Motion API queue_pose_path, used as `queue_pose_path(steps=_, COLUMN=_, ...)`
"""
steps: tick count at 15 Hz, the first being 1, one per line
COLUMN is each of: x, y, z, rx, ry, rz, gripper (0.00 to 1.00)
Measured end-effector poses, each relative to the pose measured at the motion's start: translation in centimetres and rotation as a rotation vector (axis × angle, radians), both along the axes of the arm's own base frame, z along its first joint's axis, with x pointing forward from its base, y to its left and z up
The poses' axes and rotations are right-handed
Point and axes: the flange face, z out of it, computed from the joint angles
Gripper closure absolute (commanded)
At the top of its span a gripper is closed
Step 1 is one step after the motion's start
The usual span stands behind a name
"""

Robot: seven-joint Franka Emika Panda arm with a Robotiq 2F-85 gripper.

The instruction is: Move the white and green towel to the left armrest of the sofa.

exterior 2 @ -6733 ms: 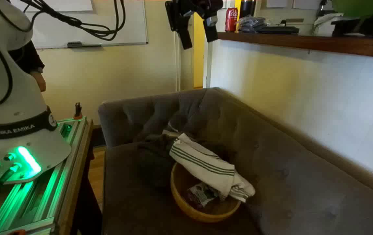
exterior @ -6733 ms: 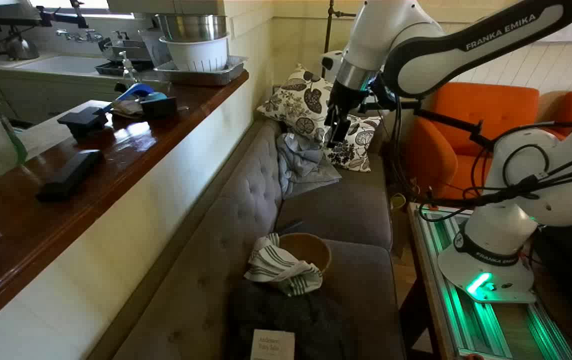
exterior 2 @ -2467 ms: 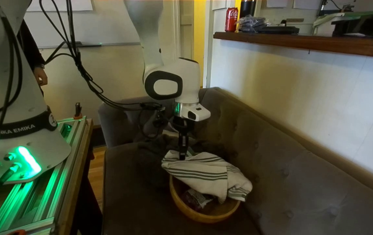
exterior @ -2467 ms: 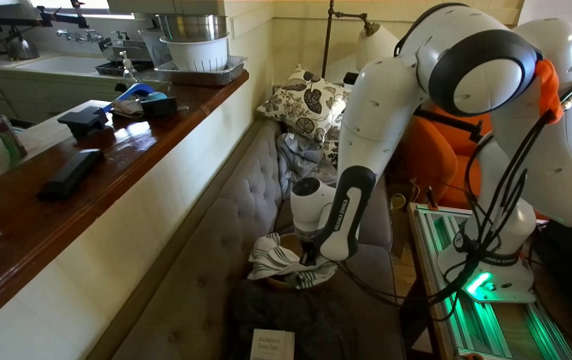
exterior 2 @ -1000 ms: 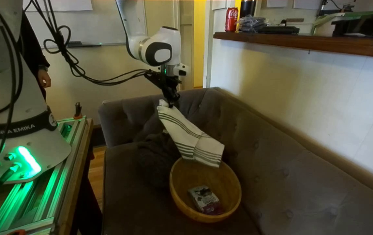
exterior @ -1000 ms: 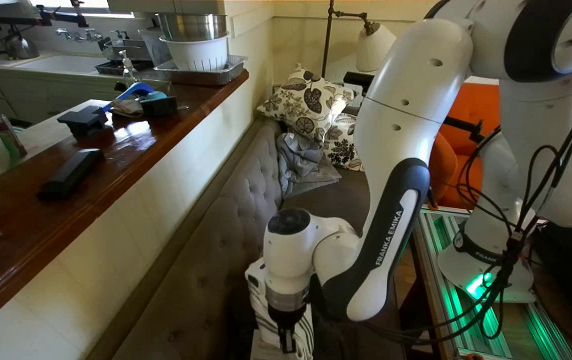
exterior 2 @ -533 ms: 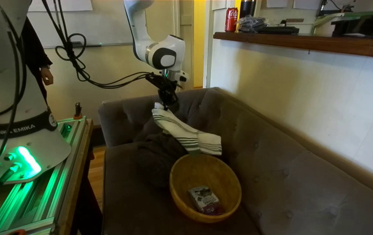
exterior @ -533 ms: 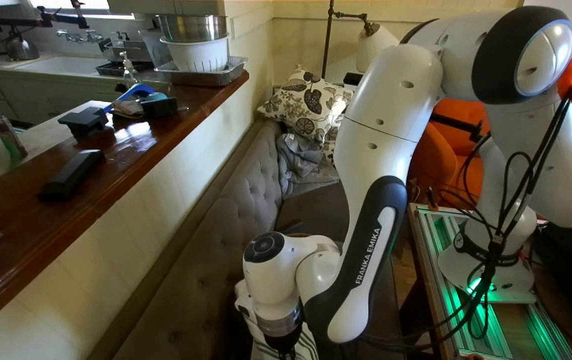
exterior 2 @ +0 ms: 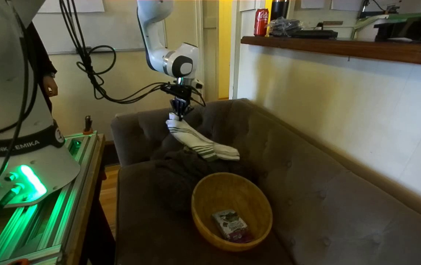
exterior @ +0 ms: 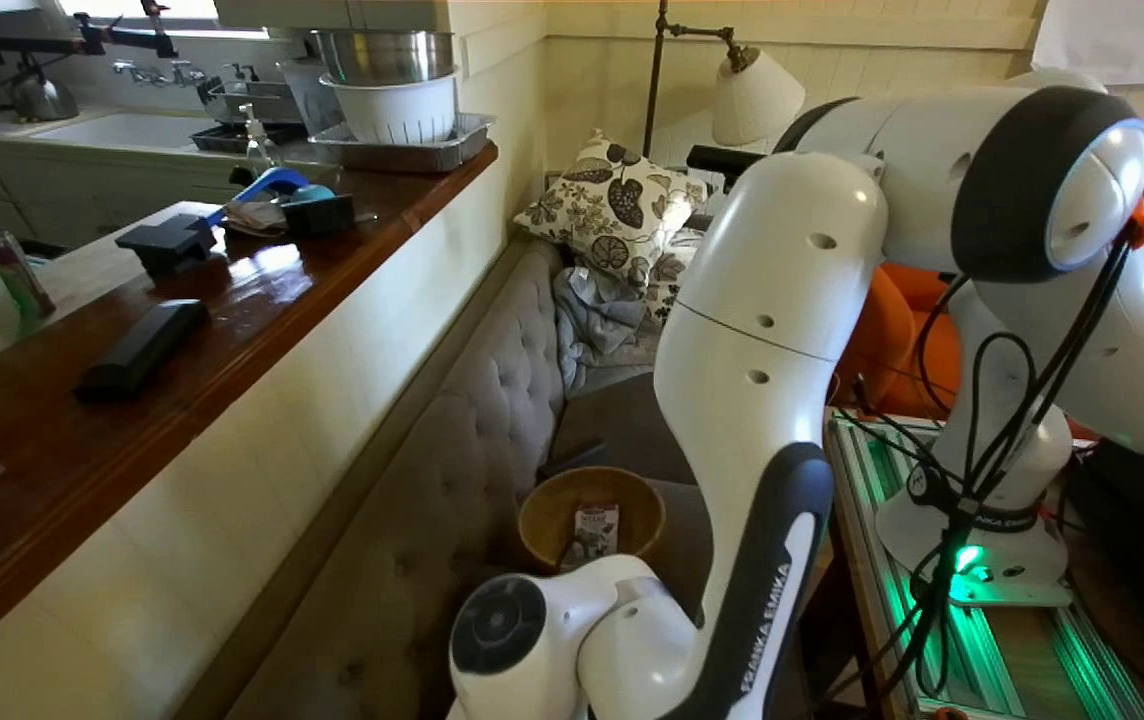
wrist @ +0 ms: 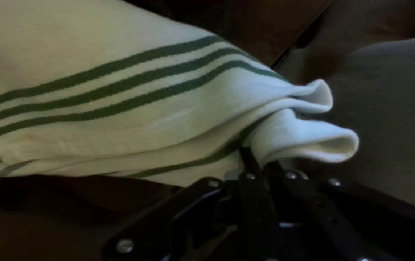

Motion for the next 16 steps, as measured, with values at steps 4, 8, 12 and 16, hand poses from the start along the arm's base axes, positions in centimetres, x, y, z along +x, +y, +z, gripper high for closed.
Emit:
queue_pose_path(steps=4, x=-4.5, y=6.9, z=0.8, rx=-0.022, ry=-0.049, rz=0.217, gripper=0.98)
queue_pose_path(steps=8, x=-3.7, y=9.9, z=3.1, rx=-0.055, ry=-0.142, rz=0.404, gripper=0.98)
queue_pose_path(steps=12, x=-0.1, y=11.9, z=6.1, rx=-0.062, ry=-0.228, rz=0.587, gripper=0.98)
queue_pose_path(steps=16, x=0.5, y=15.7, z=9.0, rx=-0.061, ry=-0.287, rz=0.78, gripper=0.98)
